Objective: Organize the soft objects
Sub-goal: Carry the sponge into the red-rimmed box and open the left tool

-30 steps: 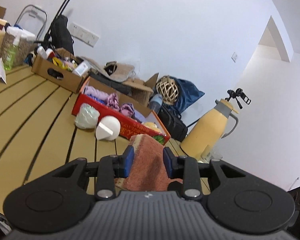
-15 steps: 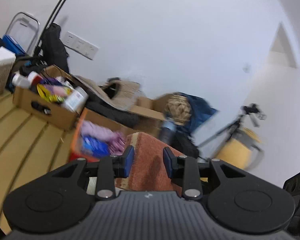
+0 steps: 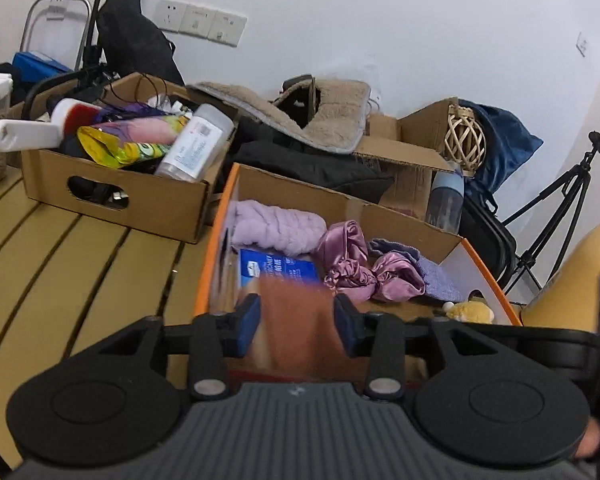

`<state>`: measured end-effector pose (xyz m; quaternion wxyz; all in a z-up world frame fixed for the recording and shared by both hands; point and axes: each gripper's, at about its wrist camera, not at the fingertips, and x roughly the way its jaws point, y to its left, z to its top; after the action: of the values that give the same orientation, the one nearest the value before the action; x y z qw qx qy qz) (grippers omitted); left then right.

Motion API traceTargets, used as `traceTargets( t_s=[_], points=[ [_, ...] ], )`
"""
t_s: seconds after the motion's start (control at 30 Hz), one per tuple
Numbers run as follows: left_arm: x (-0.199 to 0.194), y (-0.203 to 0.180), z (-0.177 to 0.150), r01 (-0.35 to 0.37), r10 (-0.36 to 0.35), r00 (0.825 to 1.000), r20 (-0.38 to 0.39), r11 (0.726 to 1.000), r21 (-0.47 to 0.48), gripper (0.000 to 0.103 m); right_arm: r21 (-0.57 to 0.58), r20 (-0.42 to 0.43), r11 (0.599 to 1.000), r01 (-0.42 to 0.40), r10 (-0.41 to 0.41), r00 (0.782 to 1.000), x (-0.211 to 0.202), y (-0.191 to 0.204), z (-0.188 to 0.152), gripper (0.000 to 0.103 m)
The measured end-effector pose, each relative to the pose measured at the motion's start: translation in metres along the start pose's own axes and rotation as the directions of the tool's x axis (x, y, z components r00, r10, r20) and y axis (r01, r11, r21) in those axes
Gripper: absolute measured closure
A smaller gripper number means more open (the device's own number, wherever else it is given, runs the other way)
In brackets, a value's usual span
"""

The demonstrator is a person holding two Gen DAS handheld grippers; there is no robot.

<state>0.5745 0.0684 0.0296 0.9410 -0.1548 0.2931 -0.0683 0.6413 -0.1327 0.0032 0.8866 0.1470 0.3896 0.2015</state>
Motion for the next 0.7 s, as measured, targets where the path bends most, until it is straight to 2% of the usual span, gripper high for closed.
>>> traceTargets(
  t_s=[0.07, 0.1, 0.13, 0.23, 0.3, 0.37, 0.47, 0.53, 0.6, 0.7],
  points=[
    [-0.010, 0.004, -0.001, -0.016, 0.016, 1.000, 0.018, 1.000, 0.001, 0.054, 0.025, -0.058, 0.999, -0.036, 0.037, 0.998, 0.010, -0.001, -0.004, 0.069],
    [-0.016, 0.005, 0.000, -0.020, 0.020, 1.000, 0.024, 1.000, -0.001, 0.053, 0.017, -0.081, 0.999, -0.043, 0.045, 0.996, 0.014, 0.001, -0.005, 0.062],
    [-0.022, 0.007, 0.002, -0.024, 0.024, 0.999, 0.030, 1.000, 0.000, 0.052, -0.016, -0.066, 0.999, -0.049, 0.048, 0.997, 0.012, 0.006, -0.007, 0.059],
    [-0.045, 0.007, 0.010, -0.052, 0.051, 0.997, 0.053, 0.998, 0.022, 0.050, -0.030, -0.049, 0.997, -0.071, 0.069, 0.996, -0.004, 0.012, -0.009, 0.059],
    [-0.065, 0.005, 0.016, -0.053, 0.051, 0.997, 0.064, 0.998, 0.023, 0.050, -0.051, -0.024, 0.997, -0.054, 0.053, 0.998, -0.023, 0.017, -0.007, 0.059],
    [-0.089, 0.000, 0.022, -0.053, 0.049, 0.994, 0.093, 0.998, 0.038, 0.048, -0.096, 0.014, 0.995, -0.022, 0.024, 1.000, -0.050, 0.022, -0.003, 0.059],
    [-0.130, -0.014, 0.025, -0.045, 0.032, 0.988, 0.154, 0.996, 0.083, 0.036, -0.139, 0.086, 0.990, -0.012, 0.024, 0.996, -0.106, 0.027, -0.001, 0.056],
    [-0.158, -0.024, 0.018, -0.070, 0.046, 0.979, 0.199, 0.991, 0.111, 0.034, -0.185, 0.153, 0.983, 0.005, 0.024, 0.988, -0.147, 0.034, -0.006, 0.048],
    [-0.184, -0.036, 0.007, -0.086, 0.046, 0.972, 0.229, 0.983, 0.165, 0.032, -0.237, 0.237, 0.970, 0.044, 0.014, 0.971, -0.191, 0.039, -0.018, 0.043],
    [-0.224, -0.050, -0.028, -0.150, 0.065, 0.944, 0.324, 0.958, 0.245, 0.022, -0.286, 0.346, 0.949, 0.129, -0.023, 0.938, -0.242, 0.041, -0.044, 0.034]
  ],
)
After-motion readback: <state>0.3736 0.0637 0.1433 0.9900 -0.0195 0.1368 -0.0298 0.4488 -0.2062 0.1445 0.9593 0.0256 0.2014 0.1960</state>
